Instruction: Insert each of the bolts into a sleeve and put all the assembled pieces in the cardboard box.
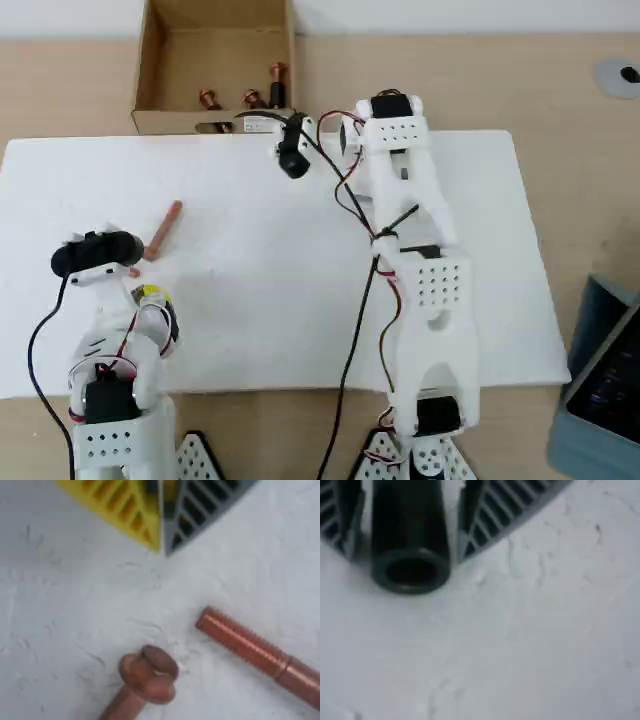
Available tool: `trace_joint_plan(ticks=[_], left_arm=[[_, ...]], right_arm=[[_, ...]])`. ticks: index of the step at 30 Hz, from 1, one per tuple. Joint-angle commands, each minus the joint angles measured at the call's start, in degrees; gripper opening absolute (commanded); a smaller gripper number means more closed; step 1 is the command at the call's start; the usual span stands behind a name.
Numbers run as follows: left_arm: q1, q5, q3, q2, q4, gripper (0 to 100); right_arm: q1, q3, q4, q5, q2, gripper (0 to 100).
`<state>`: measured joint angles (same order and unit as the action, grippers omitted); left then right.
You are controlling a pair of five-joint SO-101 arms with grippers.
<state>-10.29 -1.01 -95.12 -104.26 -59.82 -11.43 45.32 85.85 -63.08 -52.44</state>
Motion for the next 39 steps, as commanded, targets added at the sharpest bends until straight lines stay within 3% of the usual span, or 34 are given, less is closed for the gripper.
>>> trace_joint_plan(ticks=[1, 3, 12, 25, 31, 39], left_arm=[[-0.18, -0.44, 0.53, -0.31, 0.53, 0], [-0.18, -0.44, 0.53, -0.31, 0.53, 0], [-0.18, -0.53, 0.53, -0.31, 0.53, 0], [-0.09, -0.44, 0.53, -0.31, 0.62, 0], [-0.09, -0.53, 0.53, -0.31, 0.62, 0], [-0.09, -0.53, 0.53, -0.31, 0.62, 0]], right_arm=[[1.1, 0.75, 1.14, -0.44, -1.19, 6.6], [1.01, 1.63, 2.9, -0.53, -1.19, 0.6], [0.04, 12.97, 11.08, 4.13, -1.1, 1.1], [-3.74, 30.81, 16.62, 21.36, 0.04, 1.1], [-3.65, 24.22, 16.62, 26.55, 11.47, 1.1], [-1.8, 3.91, 16.62, 34.37, 31.69, 1.0]])
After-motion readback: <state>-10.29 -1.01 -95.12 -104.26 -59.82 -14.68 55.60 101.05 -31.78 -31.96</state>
